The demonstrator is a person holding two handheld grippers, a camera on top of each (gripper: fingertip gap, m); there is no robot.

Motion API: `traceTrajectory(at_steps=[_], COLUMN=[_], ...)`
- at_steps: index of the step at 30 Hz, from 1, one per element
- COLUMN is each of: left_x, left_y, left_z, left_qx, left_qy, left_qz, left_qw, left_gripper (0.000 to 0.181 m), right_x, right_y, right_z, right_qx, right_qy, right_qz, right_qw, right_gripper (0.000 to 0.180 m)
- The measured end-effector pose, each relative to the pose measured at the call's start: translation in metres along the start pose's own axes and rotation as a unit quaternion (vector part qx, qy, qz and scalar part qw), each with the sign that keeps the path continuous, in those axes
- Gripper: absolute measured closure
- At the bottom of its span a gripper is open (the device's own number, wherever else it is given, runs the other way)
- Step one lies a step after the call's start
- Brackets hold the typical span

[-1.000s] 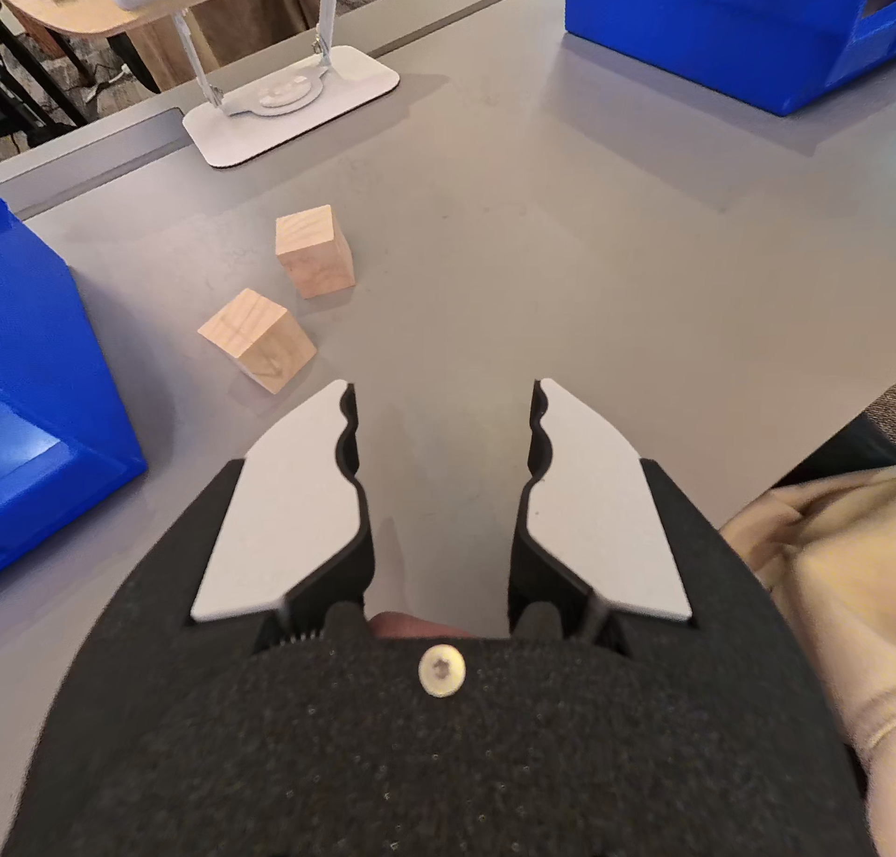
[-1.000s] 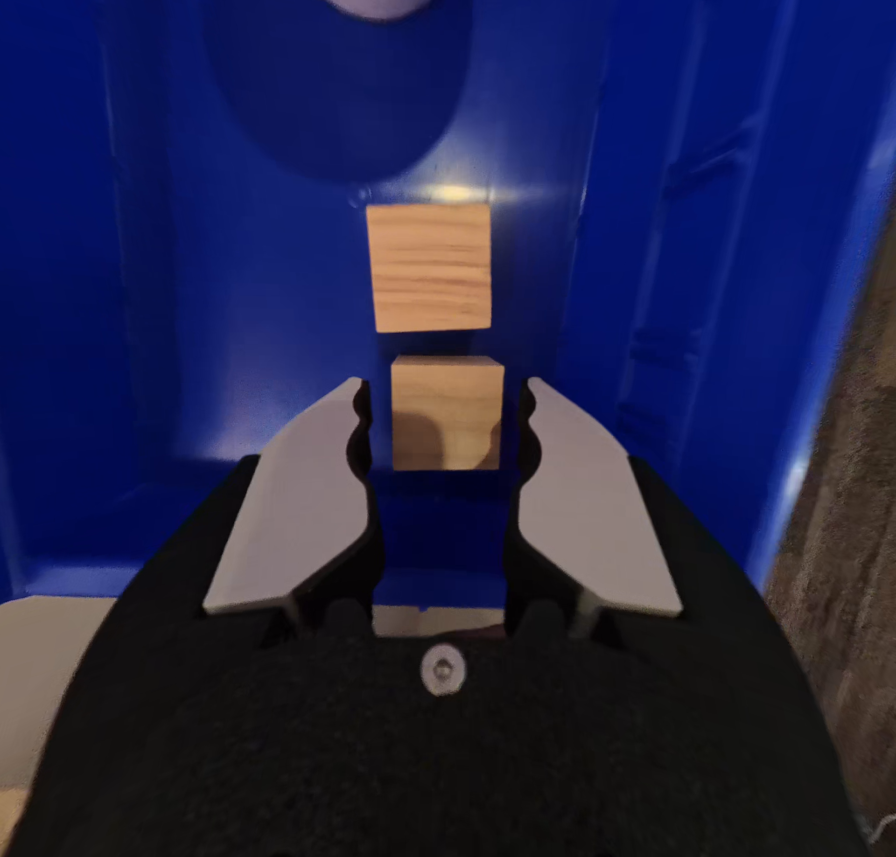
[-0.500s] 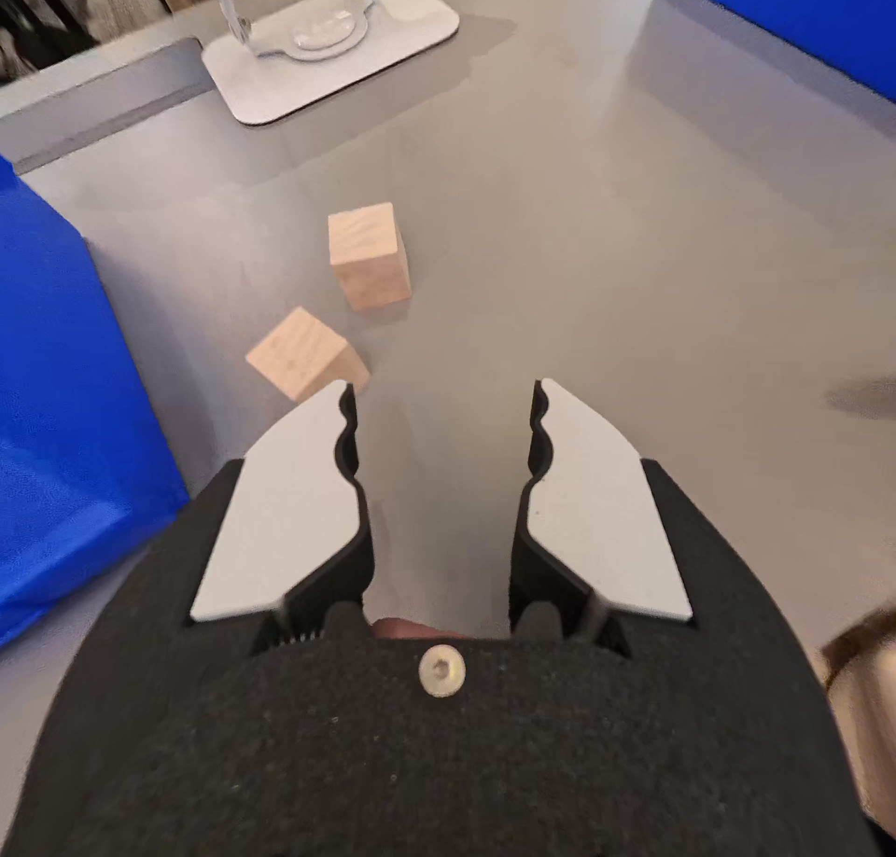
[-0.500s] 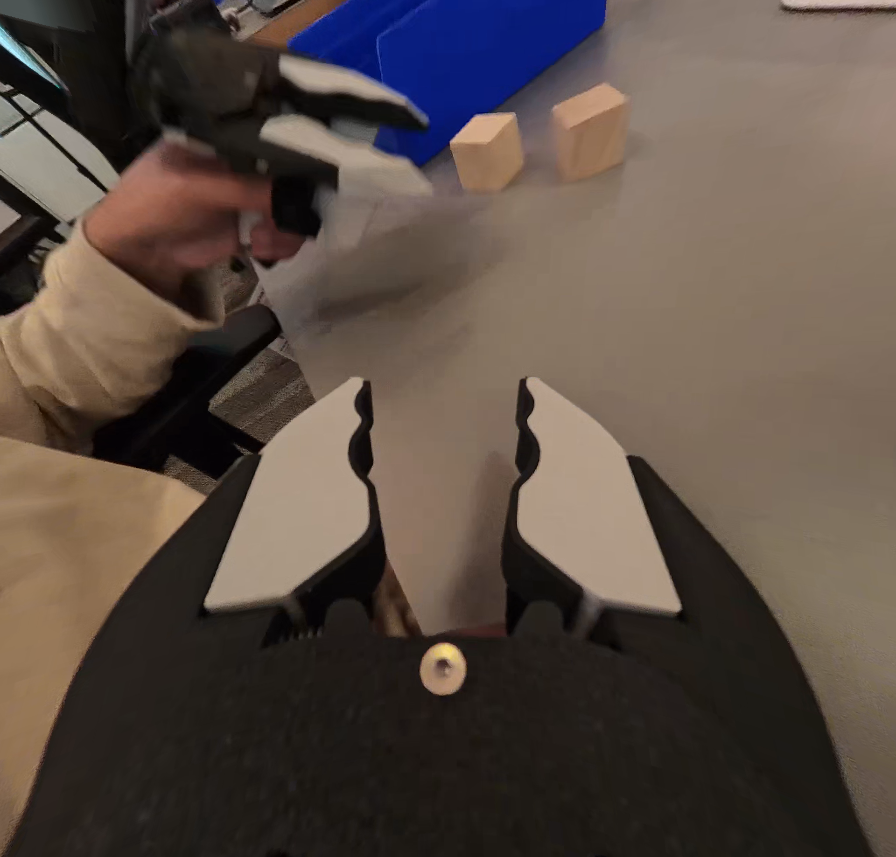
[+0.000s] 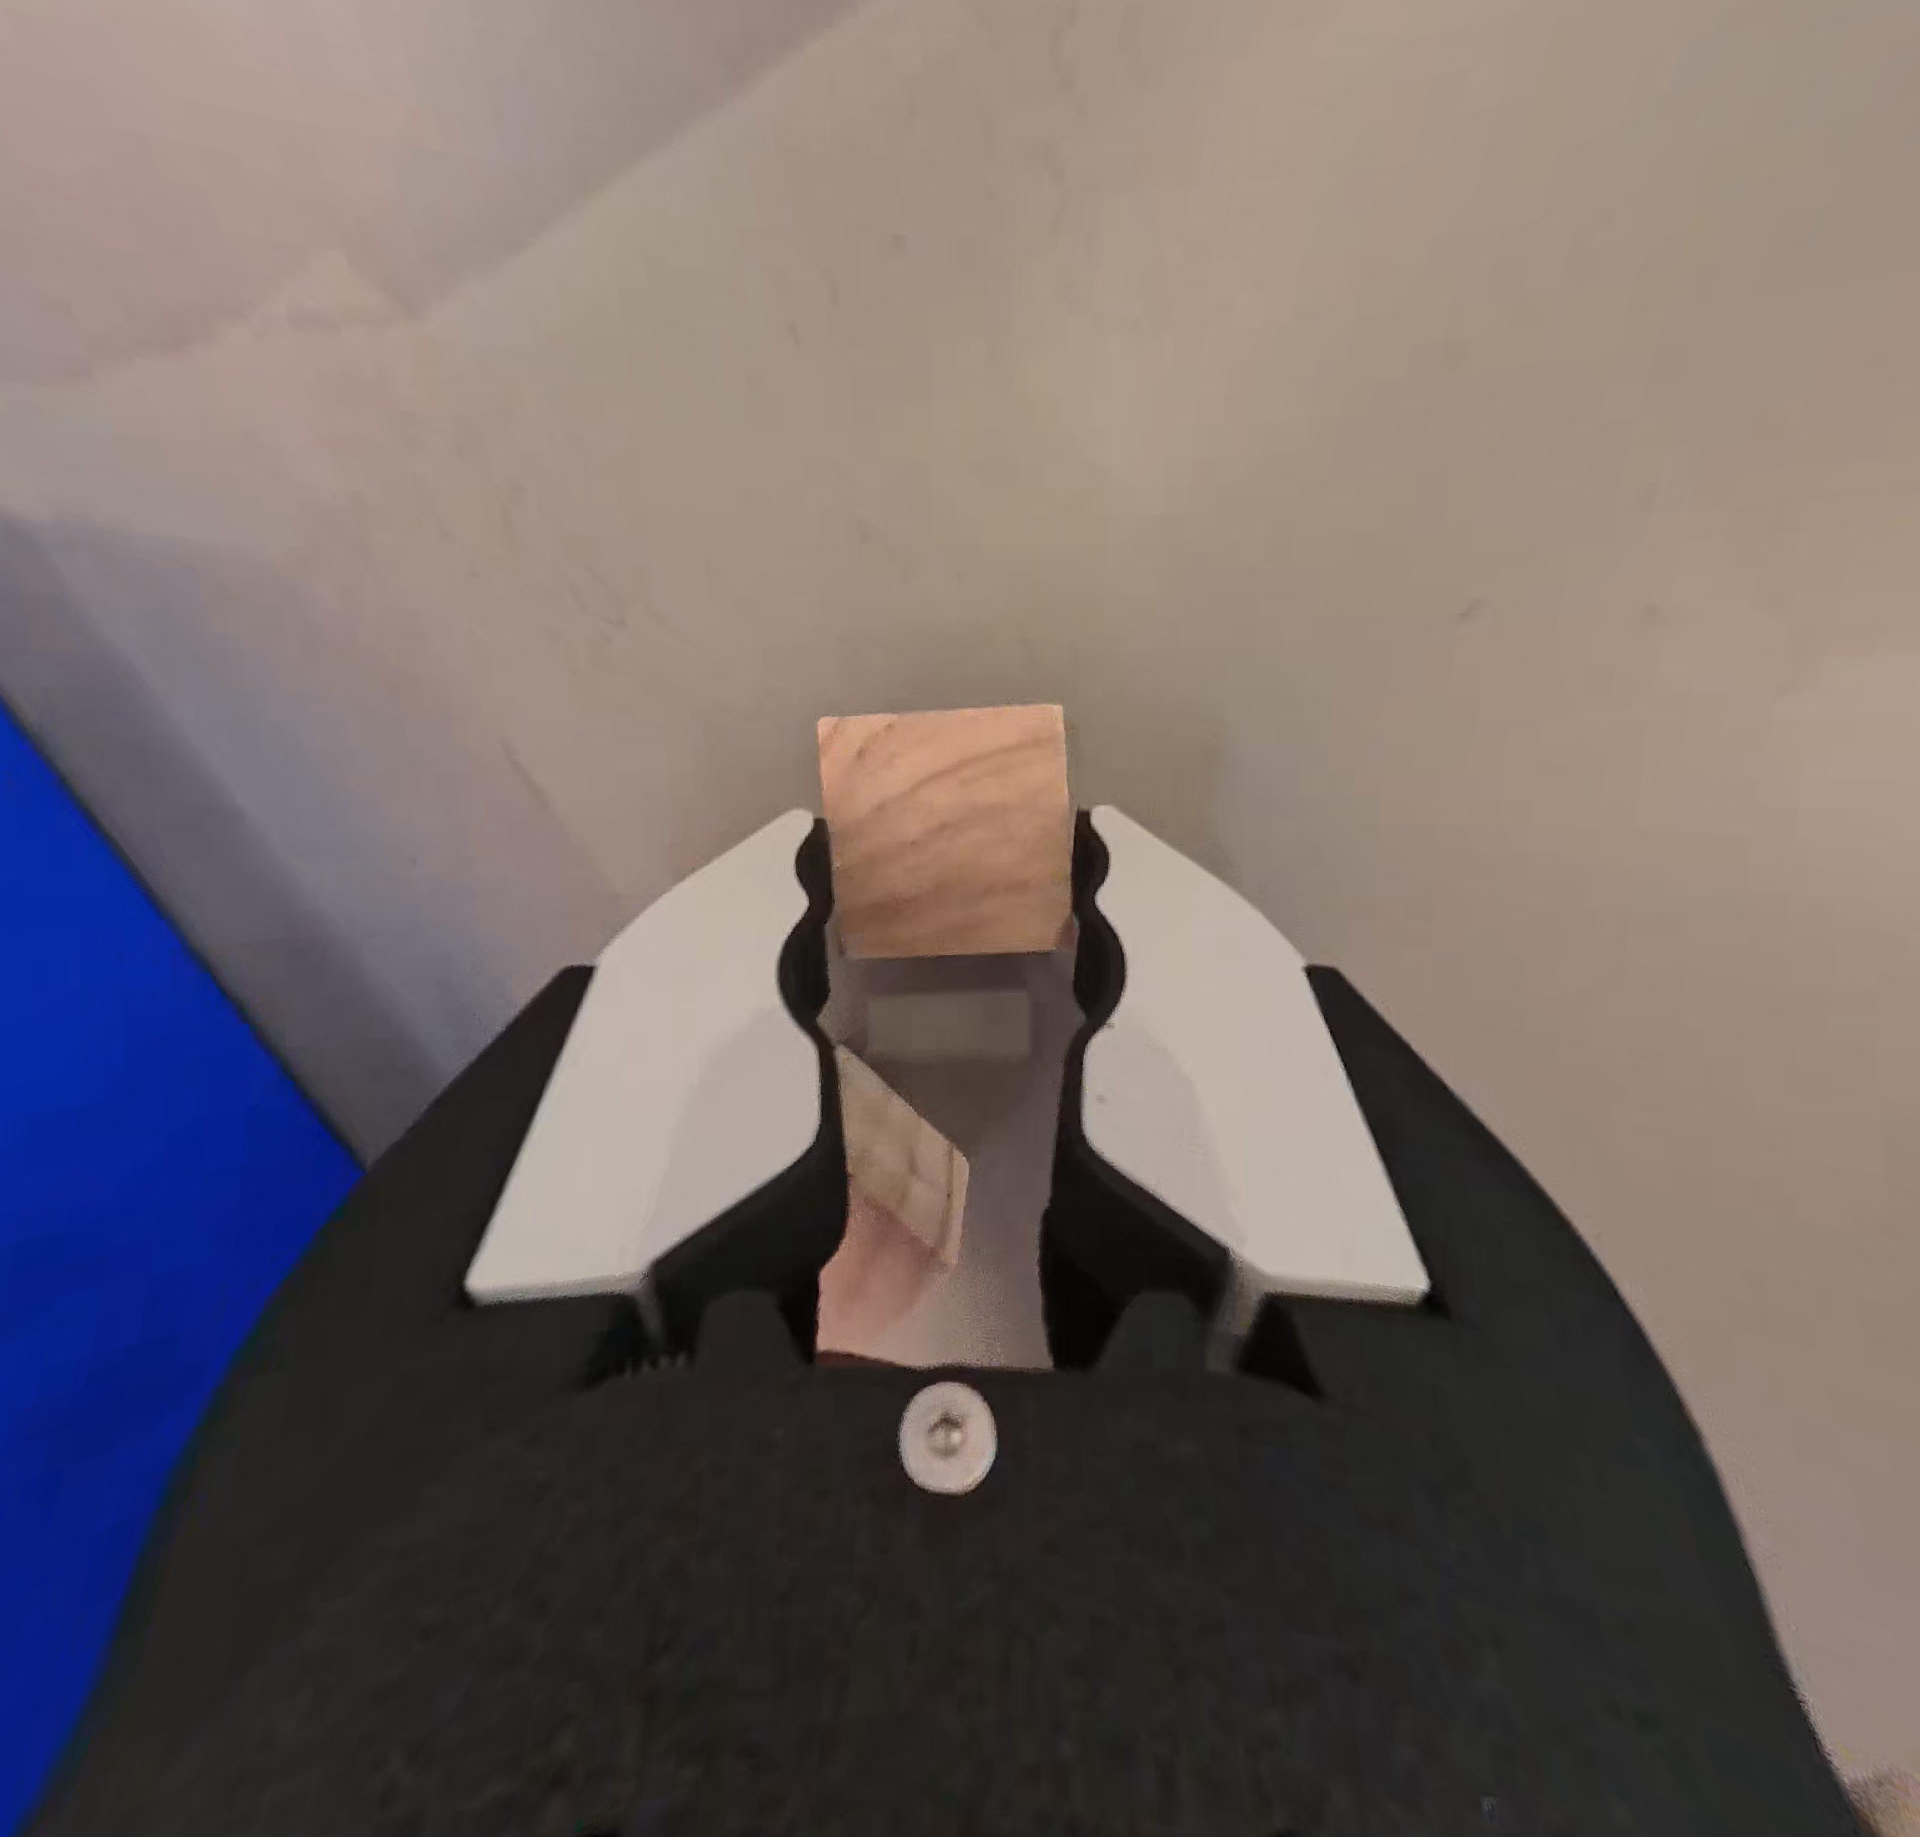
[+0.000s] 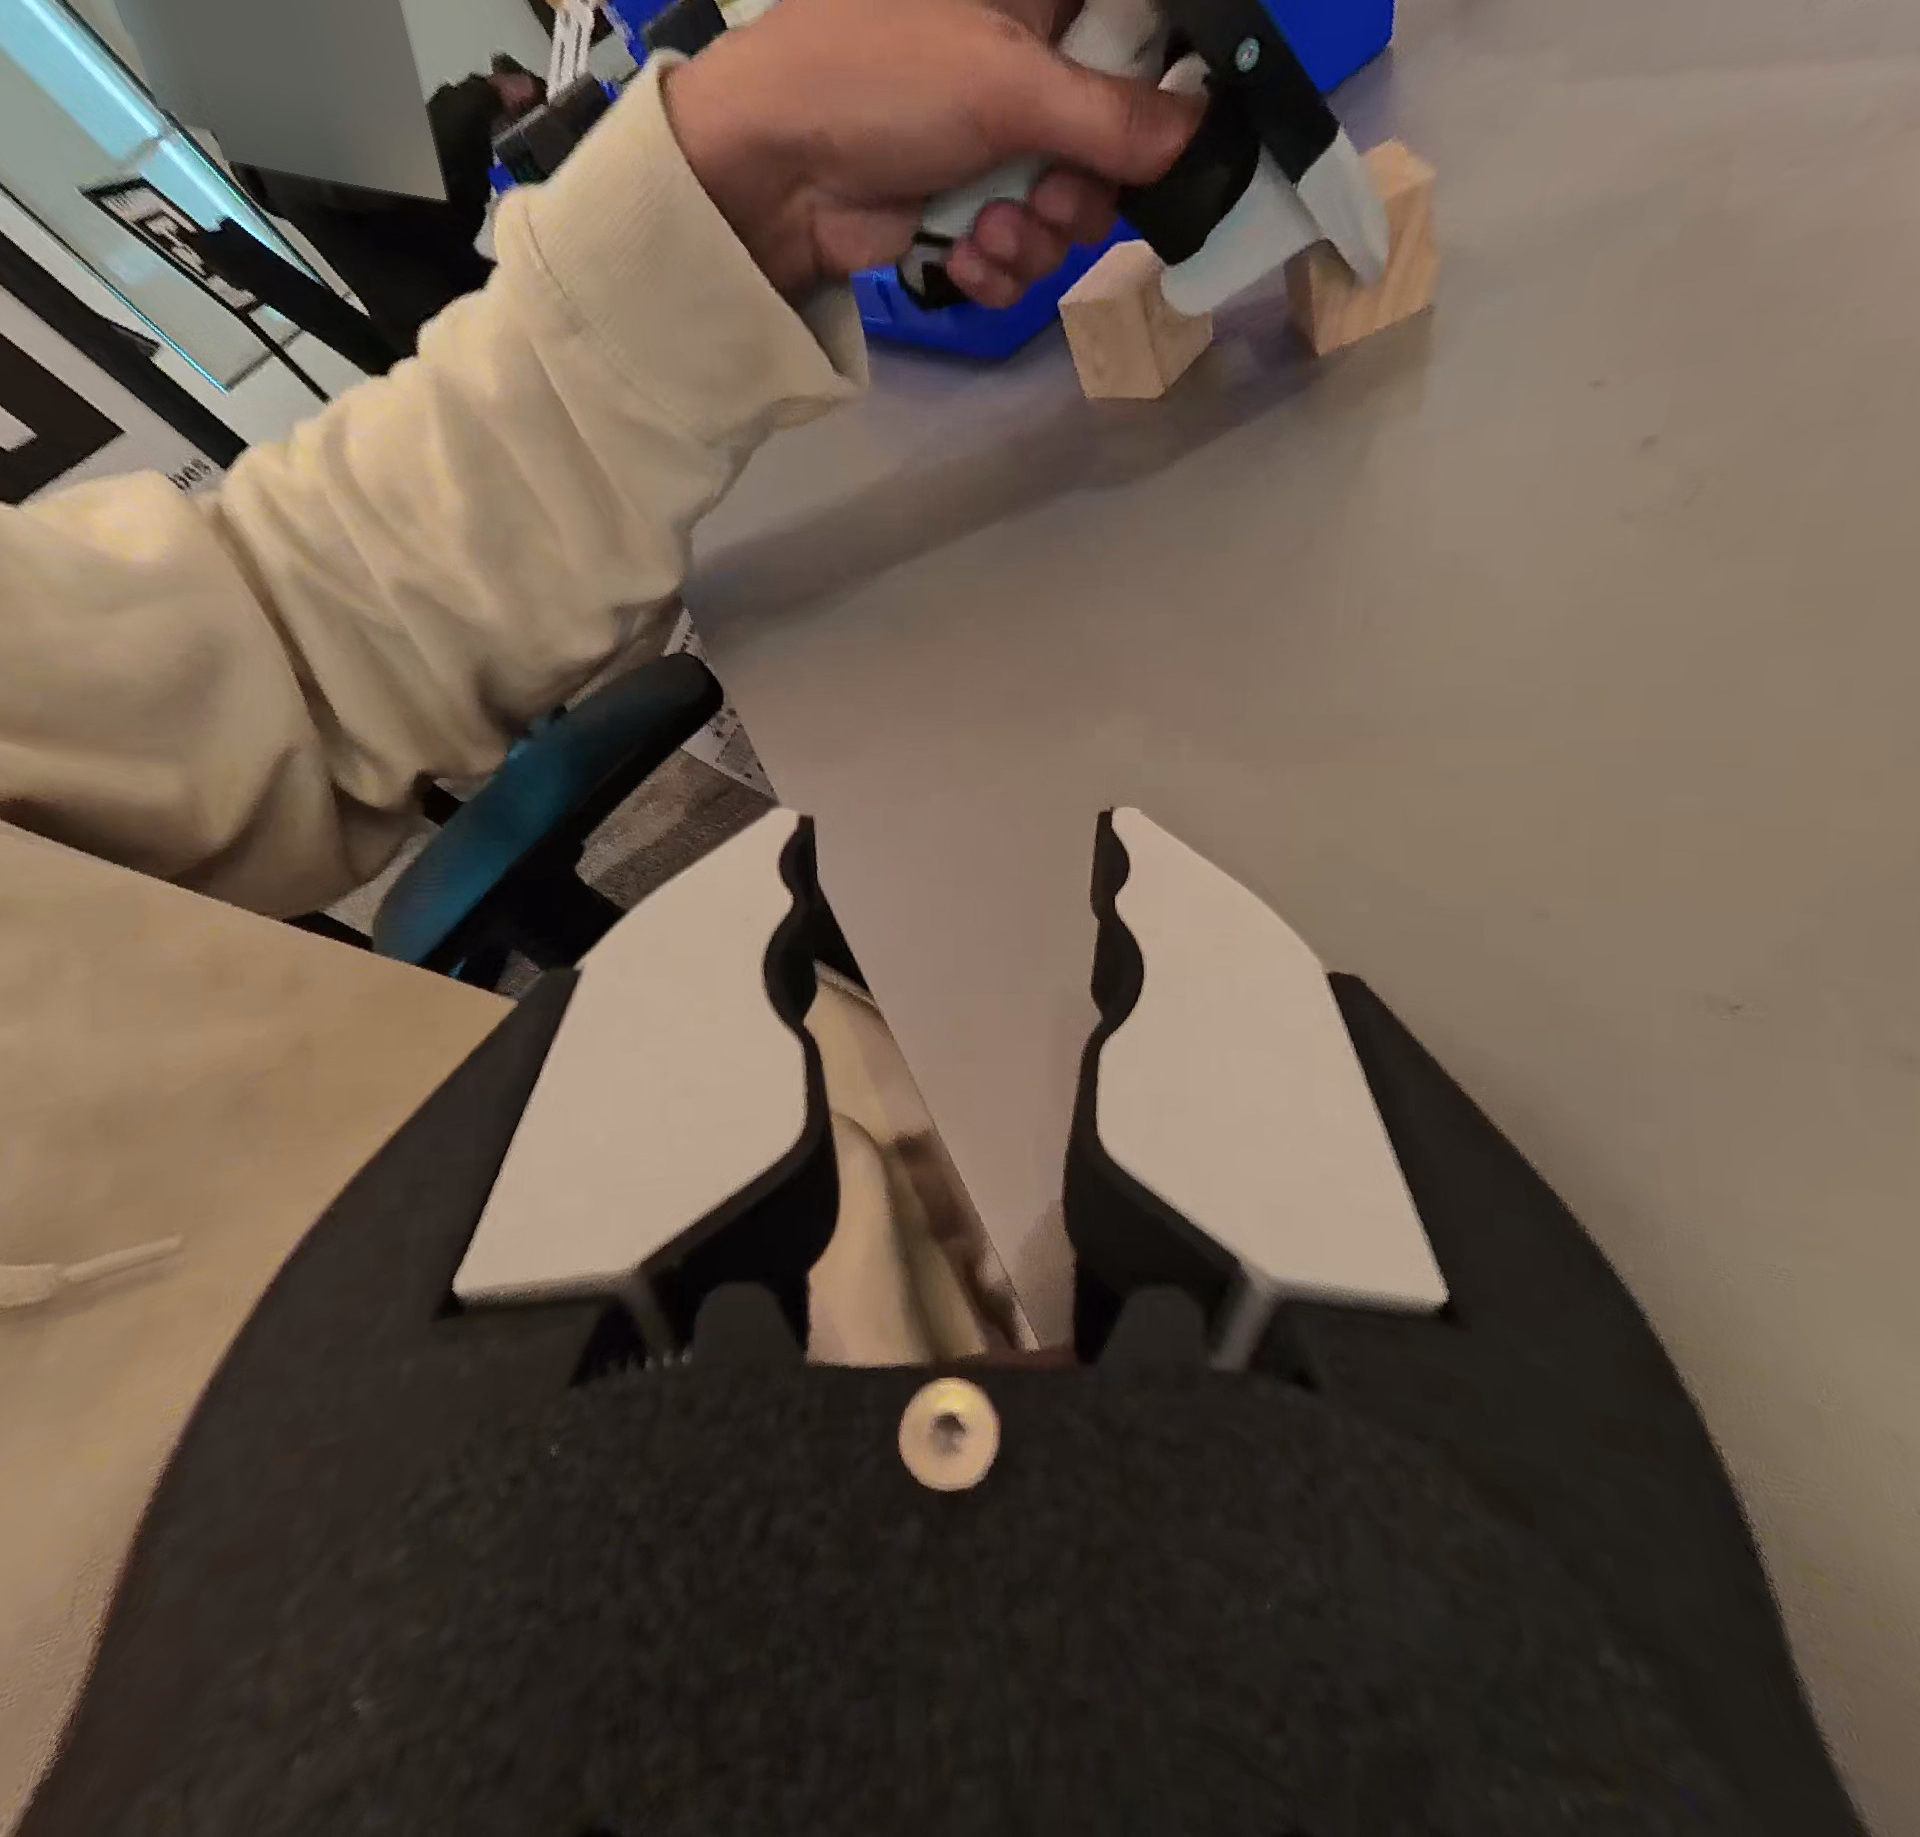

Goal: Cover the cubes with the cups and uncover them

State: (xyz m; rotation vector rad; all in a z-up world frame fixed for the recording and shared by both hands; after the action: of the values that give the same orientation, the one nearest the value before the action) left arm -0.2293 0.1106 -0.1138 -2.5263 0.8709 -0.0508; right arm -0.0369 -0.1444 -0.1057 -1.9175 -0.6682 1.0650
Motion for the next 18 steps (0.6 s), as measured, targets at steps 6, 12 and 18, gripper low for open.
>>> traceTrajectory(at_steps=[6, 12, 18], left_x=[0.081, 0.163, 0.152], left_y=[-0.001, 0.028, 0.028], left_z=[-0.026, -0.033, -0.031], left_qx=[0.049, 0.040, 0.038], left_qy=[0.108, 0.199, 0.192], left_qz=[0.237, 0.474, 0.475], left_qw=[0.964, 0.857, 0.858], left_gripper=[0.137, 0.137, 0.114], right_x=[0.009, 0.028, 0.039], right_y=[-0.009, -0.015, -0.007], right_z=[-0.017, -0.039, -0.035], right_qx=[0.031, 0.049, 0.025], right_qy=[0.031, 0.076, 0.090], right_qz=[-0.002, 0.003, 0.004], right_qw=[0.999, 0.996, 0.996], right_gripper=[0.133, 0.134, 0.133])
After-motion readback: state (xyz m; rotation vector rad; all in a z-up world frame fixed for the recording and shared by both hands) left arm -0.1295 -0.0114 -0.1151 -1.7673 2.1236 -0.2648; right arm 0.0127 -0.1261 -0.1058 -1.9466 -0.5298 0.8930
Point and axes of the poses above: each gripper's, where its closed fingertips meet, z out along the fingers, y out of its underside, x = y × z across the jaws, the point moved 7 cm from there along -z, back along the fingers, and after that the axes turned 2 degrees about -y, right-handed, at the moved point
